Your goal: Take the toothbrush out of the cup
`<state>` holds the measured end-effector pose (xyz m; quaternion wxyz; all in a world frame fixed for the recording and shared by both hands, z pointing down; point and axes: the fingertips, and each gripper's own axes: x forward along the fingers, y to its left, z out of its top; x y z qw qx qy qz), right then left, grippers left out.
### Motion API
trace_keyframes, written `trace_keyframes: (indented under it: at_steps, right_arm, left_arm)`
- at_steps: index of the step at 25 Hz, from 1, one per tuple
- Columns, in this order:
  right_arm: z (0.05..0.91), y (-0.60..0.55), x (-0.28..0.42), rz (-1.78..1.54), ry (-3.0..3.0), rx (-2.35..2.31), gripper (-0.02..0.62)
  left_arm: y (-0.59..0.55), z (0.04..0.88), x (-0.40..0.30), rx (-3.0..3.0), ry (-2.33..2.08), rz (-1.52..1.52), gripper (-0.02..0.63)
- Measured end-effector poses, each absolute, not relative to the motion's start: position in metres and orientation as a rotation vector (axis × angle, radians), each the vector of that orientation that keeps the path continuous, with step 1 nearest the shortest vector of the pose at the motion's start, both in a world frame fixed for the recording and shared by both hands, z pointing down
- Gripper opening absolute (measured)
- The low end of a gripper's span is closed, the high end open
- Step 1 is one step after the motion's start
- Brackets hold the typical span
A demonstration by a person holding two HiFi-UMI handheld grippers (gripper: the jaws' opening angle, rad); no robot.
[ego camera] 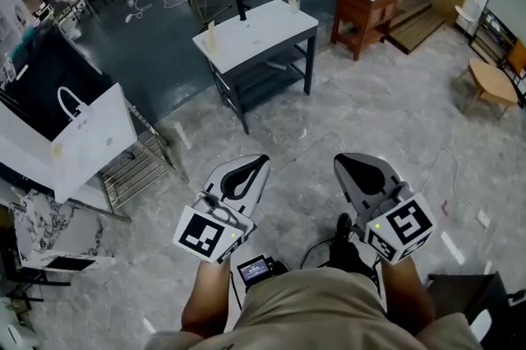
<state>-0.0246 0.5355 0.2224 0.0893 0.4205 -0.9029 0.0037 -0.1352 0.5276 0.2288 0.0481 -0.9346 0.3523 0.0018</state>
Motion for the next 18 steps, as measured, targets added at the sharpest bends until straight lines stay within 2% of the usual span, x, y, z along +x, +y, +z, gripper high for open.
trace_keyframes:
  at_steps: [5, 9, 18]
  right_arm:
    - [0.225, 0.494, 0.014, 0.017, -2.705, 1.236, 0.005]
    - [0.238, 0.445, 0.078, 0.038, -2.729, 1.213, 0.005]
    - [0.255, 0.317, 0.316, 0.124, -2.726, 1.193, 0.005]
  left_arm:
    - [0.487, 0.231, -0.101, -2.836, 1.103, -0.016, 0.006]
    - [0.438, 0.239, -0.049, -2.808, 1.158, -0.044, 0.007]
    - [0.306, 0.249, 0.142, -2.747, 1.308, -0.104, 0.007]
